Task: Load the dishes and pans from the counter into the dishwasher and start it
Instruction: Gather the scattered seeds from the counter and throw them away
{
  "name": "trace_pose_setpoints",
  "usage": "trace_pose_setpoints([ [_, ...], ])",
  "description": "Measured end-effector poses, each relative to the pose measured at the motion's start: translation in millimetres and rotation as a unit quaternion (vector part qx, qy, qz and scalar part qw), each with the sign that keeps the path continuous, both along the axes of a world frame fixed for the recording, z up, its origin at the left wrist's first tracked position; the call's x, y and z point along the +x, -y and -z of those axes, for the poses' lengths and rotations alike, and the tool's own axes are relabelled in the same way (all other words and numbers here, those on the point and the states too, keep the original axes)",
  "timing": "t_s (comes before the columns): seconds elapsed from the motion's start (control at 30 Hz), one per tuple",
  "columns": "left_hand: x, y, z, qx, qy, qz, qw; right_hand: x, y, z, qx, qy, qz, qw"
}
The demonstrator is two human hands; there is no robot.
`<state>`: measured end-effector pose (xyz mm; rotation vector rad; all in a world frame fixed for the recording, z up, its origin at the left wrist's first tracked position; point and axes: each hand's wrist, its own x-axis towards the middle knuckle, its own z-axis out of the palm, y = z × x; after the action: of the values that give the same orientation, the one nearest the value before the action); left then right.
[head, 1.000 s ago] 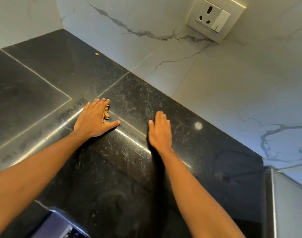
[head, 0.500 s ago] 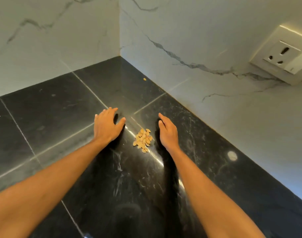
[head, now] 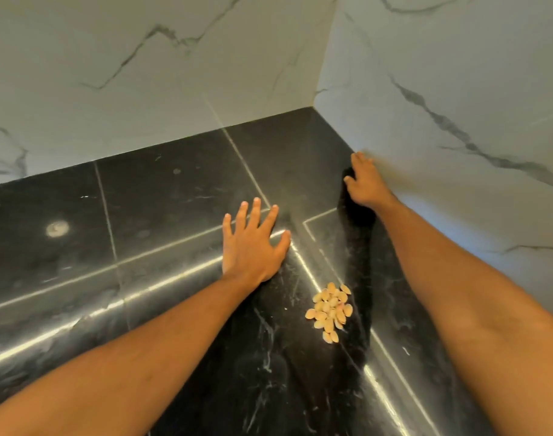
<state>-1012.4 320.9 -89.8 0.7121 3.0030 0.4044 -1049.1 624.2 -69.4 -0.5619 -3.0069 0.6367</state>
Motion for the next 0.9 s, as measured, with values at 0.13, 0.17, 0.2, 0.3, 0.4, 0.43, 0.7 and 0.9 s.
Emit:
trace_pose_setpoints([
  [0.13, 3.4, -5.7, -2.4, 0.007, 0.008, 0.006, 1.0, -17.4, -6.8, -1.0, 0.022, 0.039, -0.014, 0.999],
  [0.17, 4.7, -6.3, -1.9, 0.004, 0.008, 0.007, 1.0, -12.8, -2.2, -2.2, 0.023, 0.039, -0.008, 0.999],
  [0.2, 5.2, -6.7, -2.2, 0.004, 0.006, 0.007, 1.0, -6.1, 3.6, -1.3, 0.027, 0.029, -0.007, 0.999],
  [0.3, 5.1, -5.7, -2.6, -0.001, 0.004, 0.01, 1.0, 45.8, 36.8, -7.2, -0.033, -0.029, -0.014, 0.999],
  [0.4, 5.7, -5.3, -3.5, 0.003, 0.01, 0.013, 1.0, 121.8, 76.5, -4.2, -0.083, -0.07, -0.009, 0.994],
  [0.43, 7.3, -5.5, -3.3, 0.006, 0.012, 0.013, 1.0, 148.6, 90.5, -3.1, -0.082, -0.075, -0.002, 0.994],
  [0.7, 5.7, -2.1, -4.4, 0.08, 0.014, 0.017, 0.997, 240.2, 193.8, 3.5, -0.065, -0.082, -0.016, 0.994],
  [0.9, 37.9, 37.5, -8.6, 0.259, 0.033, 0.08, 0.962, 242.6, 221.1, 9.6, -0.004, -0.138, 0.031, 0.99],
])
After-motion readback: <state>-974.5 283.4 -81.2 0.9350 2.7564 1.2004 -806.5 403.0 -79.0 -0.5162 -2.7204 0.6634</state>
